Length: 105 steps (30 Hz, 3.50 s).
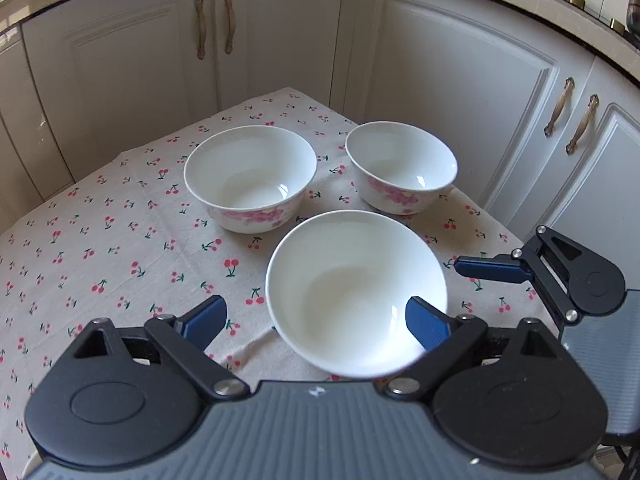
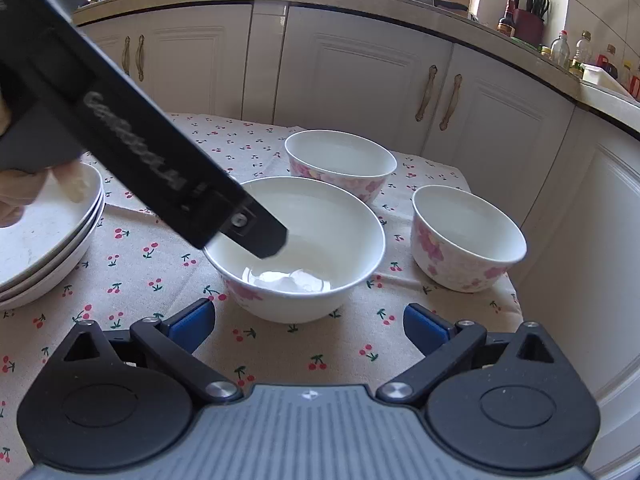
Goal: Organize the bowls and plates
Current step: 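Move the left tool to a pink-flowered white bowl and grasp its rim, then lift the bowl with the left tool and carry it toward the plate stack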
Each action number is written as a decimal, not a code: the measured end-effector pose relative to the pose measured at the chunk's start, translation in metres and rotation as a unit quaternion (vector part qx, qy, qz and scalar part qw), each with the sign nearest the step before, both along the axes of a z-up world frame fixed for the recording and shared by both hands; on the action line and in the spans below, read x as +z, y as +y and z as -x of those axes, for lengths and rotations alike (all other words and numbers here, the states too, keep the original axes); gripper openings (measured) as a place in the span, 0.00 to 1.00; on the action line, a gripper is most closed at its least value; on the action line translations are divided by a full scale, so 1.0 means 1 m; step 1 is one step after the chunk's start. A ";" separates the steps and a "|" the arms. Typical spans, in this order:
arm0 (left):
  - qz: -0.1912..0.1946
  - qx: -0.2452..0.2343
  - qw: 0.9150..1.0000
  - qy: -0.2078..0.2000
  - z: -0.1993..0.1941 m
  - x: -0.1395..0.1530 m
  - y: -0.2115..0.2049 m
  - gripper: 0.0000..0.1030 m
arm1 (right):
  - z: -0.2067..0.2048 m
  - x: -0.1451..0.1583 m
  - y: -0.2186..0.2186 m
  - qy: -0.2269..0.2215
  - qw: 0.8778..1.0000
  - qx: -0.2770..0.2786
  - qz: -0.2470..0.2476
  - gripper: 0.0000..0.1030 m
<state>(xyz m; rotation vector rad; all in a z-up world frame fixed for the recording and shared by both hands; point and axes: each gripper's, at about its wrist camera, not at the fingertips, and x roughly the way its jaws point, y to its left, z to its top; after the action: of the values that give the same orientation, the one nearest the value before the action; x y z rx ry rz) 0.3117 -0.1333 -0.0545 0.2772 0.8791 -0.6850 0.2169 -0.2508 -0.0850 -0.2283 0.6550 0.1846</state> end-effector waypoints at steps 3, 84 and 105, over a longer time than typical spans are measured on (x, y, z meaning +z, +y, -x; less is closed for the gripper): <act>-0.009 -0.013 1.000 0.004 -0.008 -0.004 -0.005 0.91 | -0.002 -0.001 0.001 -0.005 1.000 0.003 0.000 0.97; 0.015 -0.034 0.998 0.041 0.117 -0.003 0.029 0.78 | 0.115 0.026 0.031 0.054 0.992 0.104 -0.039 0.81; 0.019 -0.032 0.998 0.054 0.120 -0.011 0.036 0.78 | 0.113 0.018 0.035 0.076 0.990 0.114 -0.037 0.82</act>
<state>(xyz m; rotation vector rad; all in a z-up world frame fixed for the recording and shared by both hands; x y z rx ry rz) 0.1915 -0.0974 -0.0656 0.2359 0.9612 -0.7808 0.1043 -0.2161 -0.0668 -0.2194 0.7709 0.4484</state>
